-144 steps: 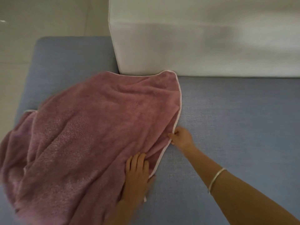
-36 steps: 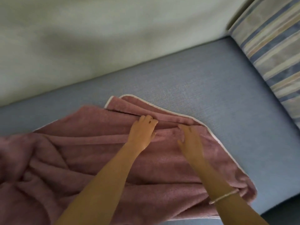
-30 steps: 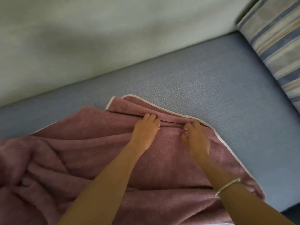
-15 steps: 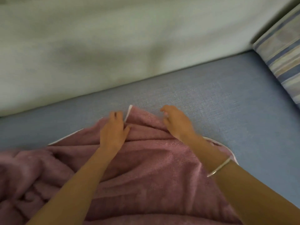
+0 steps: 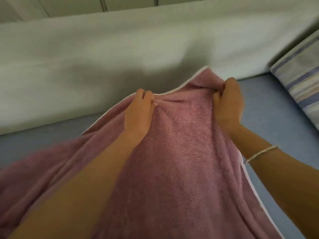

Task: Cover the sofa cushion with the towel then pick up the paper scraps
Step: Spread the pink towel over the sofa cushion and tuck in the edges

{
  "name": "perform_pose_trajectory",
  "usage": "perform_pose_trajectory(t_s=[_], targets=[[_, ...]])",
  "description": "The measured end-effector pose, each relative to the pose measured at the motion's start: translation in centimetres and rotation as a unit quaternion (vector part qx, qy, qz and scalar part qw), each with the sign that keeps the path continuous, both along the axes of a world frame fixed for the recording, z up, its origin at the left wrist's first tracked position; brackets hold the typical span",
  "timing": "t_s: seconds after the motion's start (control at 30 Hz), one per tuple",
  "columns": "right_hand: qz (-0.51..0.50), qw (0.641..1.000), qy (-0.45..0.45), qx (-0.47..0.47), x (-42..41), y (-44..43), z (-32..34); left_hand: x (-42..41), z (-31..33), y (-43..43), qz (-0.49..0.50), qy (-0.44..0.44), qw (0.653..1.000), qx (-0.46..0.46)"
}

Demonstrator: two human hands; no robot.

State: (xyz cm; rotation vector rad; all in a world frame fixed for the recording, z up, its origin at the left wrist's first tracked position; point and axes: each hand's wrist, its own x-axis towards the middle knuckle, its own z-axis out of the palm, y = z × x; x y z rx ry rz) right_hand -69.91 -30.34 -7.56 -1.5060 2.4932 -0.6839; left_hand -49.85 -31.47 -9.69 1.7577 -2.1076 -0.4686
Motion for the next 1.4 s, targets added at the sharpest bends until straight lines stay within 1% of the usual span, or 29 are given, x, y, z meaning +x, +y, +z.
perform_pose_trajectory(t_s=[0.07, 0.13, 0.17, 0.23, 0.3, 0.37, 0.4, 0.43, 0.5, 0.57, 0.63, 0.7, 0.8, 0.87, 0.9, 1.0, 1.03, 1.07, 1.13, 1.2, 1.27, 1.33, 1.4], targets=[[-0.014, 1.0, 0.007, 0.002, -1.0, -1.0, -0.2, -1.2, -0.5, -0.4, 0.012, 0.006, 1.0, 0.019], [-0.01, 0.998, 0.011, 0.066, -1.4, -1.2, -1.5, -1.6, -2.0, -0.3, -0.022, -0.009, 0.998, 0.059], [0.006, 0.995, 0.009, 0.101, -1.2, -0.9, -2.3, -1.6, -2.8, 0.0, -0.05, -0.019, 0.995, 0.086], [0.066, 0.988, 0.007, 0.142, -0.2, 0.4, -3.8, -1.3, -4.1, 0.9, -0.084, -0.049, 0.987, 0.127], [0.135, 0.978, 0.026, 0.159, 1.1, 2.3, -4.9, -1.0, -5.1, 2.6, -0.111, -0.089, 0.981, 0.132], [0.186, 0.97, 0.028, 0.153, 1.8, 4.6, -5.8, -1.0, -5.8, 4.9, -0.146, -0.098, 0.979, 0.099], [0.195, 0.969, 0.025, 0.147, 1.8, 5.8, -6.2, -1.2, -6.1, 6.1, -0.171, -0.098, 0.977, 0.078], [0.188, 0.972, 0.021, 0.14, 1.4, 6.9, -6.4, -1.3, -6.3, 7.1, -0.197, -0.097, 0.974, 0.058], [0.133, 0.981, 0.01, 0.137, -0.3, 8.8, -6.6, -2.0, -7.1, 8.6, -0.235, -0.103, 0.966, 0.032], [0.093, 0.982, 0.014, 0.164, -2.5, 10.3, -6.8, -3.6, -7.0, 9.3, -0.248, -0.114, 0.962, 0.027], [0.107, 0.97, 0.038, 0.217, -4.6, 11.2, -7.0, -5.5, -6.4, 9.4, -0.238, -0.137, 0.96, 0.057], [0.131, 0.962, 0.046, 0.235, -5.7, 11.4, -7.5, -6.9, -6.7, 8.9, -0.216, -0.158, 0.961, 0.062], [0.156, 0.955, 0.069, 0.242, -5.9, 10.7, -8.2, -7.7, -6.7, 8.3, -0.27, -0.172, 0.947, 0.008], [0.174, 0.947, 0.093, 0.252, -6.2, 10.3, -8.1, -8.0, -7.1, 8.0, -0.27, -0.169, 0.948, -0.024], [0.161, 0.951, 0.092, 0.247, -6.7, 10.2, -7.8, -8.2, -7.1, 8.0, -0.264, -0.157, 0.951, -0.032], [0.073, 0.971, 0.072, 0.214, -9.1, 9.7, -6.9, -9.6, -6.6, 8.1, -0.237, -0.12, 0.962, -0.065], [0.066, 0.973, 0.058, 0.213, -9.5, 9.5, -6.8, -10.0, -6.7, 8.2, -0.221, -0.113, 0.967, -0.066], [0.068, 0.974, 0.03, 0.213, -9.7, 9.3, -6.8, -10.2, -6.7, 8.3, -0.203, -0.103, 0.972, -0.058], [0.05, 0.979, -0.056, 0.188, -9.7, 9.7, -6.9, -10.2, -7.0, 9.0, -0.18, -0.086, 0.979, -0.051], [0.005, 0.983, -0.11, 0.148, -10.0, 11.2, -6.7, -10.2, -7.0, 10.8, -0.194, -0.074, 0.977, -0.056], [-0.041, 0.982, -0.119, 0.14, -10.5, 13.6, -6.5, -10.2, -6.8, 13.1, -0.224, -0.062, 0.97, -0.069], [-0.071, 0.977, -0.114, 0.166, -11.0, 16.8, -6.3, -10.5, -6.7, 15.6, -0.252, -0.047, 0.965, -0.058], [-0.081, 0.967, -0.119, 0.211, -10.9, 19.8, -6.4, -10.7, -6.7, 18.0, -0.275, -0.049, 0.96, -0.031]])
